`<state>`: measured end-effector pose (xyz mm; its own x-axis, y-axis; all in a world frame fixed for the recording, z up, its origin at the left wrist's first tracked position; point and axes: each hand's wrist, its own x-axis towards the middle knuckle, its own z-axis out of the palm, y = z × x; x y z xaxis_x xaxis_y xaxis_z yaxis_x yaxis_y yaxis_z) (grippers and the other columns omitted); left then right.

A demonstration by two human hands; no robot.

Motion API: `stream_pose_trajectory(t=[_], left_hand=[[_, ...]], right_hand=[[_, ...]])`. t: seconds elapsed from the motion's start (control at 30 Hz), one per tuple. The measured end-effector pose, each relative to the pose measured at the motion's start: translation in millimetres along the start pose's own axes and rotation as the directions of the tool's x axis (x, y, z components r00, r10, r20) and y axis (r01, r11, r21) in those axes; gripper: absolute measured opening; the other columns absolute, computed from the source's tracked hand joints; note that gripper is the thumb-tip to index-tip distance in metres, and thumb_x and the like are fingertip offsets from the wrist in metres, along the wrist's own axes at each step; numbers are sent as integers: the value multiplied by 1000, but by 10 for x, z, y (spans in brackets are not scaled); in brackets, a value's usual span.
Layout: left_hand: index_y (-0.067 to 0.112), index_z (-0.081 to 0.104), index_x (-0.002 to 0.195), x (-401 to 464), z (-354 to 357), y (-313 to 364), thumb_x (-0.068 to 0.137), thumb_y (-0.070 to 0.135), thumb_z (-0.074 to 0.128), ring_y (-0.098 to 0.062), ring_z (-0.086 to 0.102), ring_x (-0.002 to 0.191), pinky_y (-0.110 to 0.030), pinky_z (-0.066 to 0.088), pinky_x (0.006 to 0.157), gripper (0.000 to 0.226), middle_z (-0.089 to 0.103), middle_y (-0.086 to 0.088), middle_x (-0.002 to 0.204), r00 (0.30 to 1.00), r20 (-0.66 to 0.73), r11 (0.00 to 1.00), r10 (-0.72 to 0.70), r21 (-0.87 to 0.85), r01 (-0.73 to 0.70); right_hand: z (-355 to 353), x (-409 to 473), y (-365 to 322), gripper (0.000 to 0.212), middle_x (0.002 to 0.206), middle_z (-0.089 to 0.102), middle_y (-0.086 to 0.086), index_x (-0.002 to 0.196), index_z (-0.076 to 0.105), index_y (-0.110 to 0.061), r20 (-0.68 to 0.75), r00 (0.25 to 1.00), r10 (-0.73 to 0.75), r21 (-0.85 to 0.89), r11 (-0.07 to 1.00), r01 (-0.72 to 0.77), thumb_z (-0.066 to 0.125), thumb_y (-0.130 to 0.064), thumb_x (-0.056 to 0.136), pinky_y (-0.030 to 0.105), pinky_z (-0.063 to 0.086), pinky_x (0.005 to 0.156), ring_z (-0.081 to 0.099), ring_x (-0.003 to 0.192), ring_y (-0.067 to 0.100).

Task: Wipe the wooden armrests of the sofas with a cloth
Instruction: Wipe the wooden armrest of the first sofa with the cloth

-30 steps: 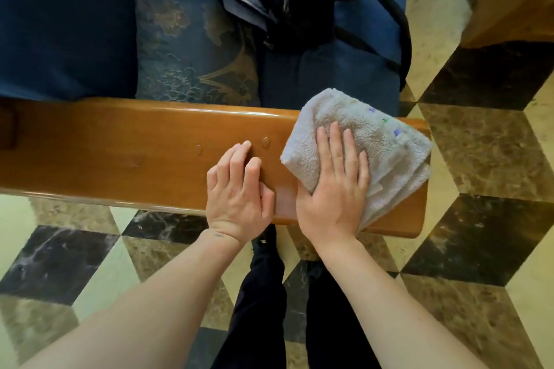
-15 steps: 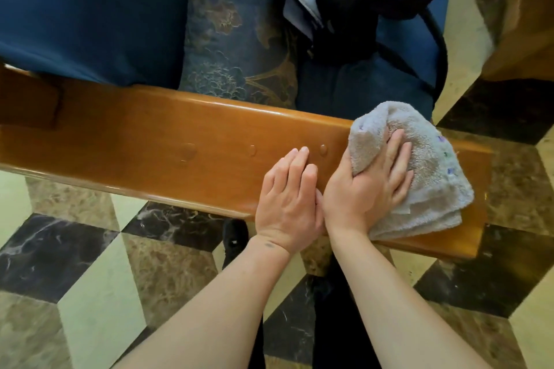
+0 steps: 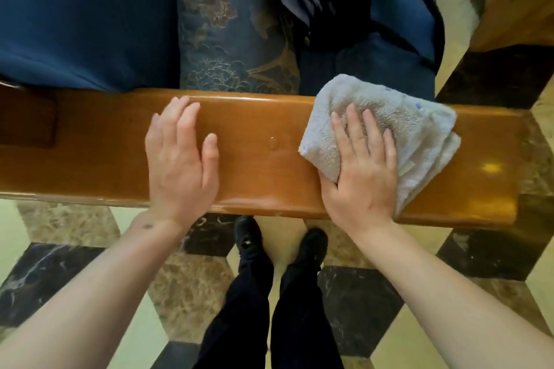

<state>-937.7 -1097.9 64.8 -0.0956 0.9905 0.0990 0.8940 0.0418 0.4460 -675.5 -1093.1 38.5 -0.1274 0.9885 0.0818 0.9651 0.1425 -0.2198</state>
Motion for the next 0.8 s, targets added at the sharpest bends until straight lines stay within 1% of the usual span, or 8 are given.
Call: stream_pose_trajectory(t=[0.2,0.27,0.33,0.43,0.53,0.63,0.7,0.8], left_hand=[[14,43,152,24,3,-23,107,43,29,-30,27,153,-53,12,127,55,37,-13,162,971,214,976,104,168,-141],[19,43,153,13,16,59,107,51,26,-30,25,154,-54,12,126,59,35,-12,163,957,262,963,125,199,-181],[23,38,156,28,35,143,104,63,23,-30,22,156,-55,12,126,68,31,-11,166,945,314,957,87,239,-168],[26,26,162,27,42,197,95,82,19,-29,10,159,-58,10,126,88,18,-8,171,919,393,933,29,320,-166],[27,13,164,14,38,212,86,92,14,-27,-3,160,-56,4,127,102,3,-5,173,897,442,933,-7,326,-154],[30,9,165,53,43,266,86,92,11,-22,-10,159,-48,-3,128,101,-3,-1,173,898,439,966,-37,245,-80],[31,12,164,63,38,294,91,86,7,-19,-9,159,-44,-3,128,91,-2,1,173,902,428,981,-61,192,-25],[30,27,162,82,-2,317,103,68,6,-17,4,159,-42,3,129,73,14,3,172,924,375,990,-74,135,24]], right_hand=[[-179,-542,405,73,168,32,1,160,37,-24,127,948,-291,17,956,292,59,-48,95,46,9,129,25,157,25],[-283,-618,608,66,166,36,1,159,37,-24,157,931,-331,32,943,330,49,-51,100,45,11,129,26,157,23],[-372,-637,758,67,165,38,3,158,40,-22,170,962,-211,58,977,204,33,-59,103,49,15,128,27,156,24],[-395,-436,735,68,169,29,4,162,32,-19,89,975,204,31,978,-208,32,-52,102,54,13,128,21,158,27],[-276,14,300,69,174,15,4,166,18,-20,-28,810,586,8,810,-586,31,-48,104,54,6,129,9,161,27],[-142,348,-170,70,175,9,6,166,14,-20,-35,725,688,6,726,-688,30,-49,104,57,6,128,4,161,29],[-84,362,-372,72,175,9,7,166,14,-20,-1,795,607,-21,795,-607,29,-49,102,56,5,129,4,161,29],[-30,156,-514,76,174,9,7,166,14,-21,91,953,288,-86,956,-281,35,-49,99,53,3,129,7,161,30]])
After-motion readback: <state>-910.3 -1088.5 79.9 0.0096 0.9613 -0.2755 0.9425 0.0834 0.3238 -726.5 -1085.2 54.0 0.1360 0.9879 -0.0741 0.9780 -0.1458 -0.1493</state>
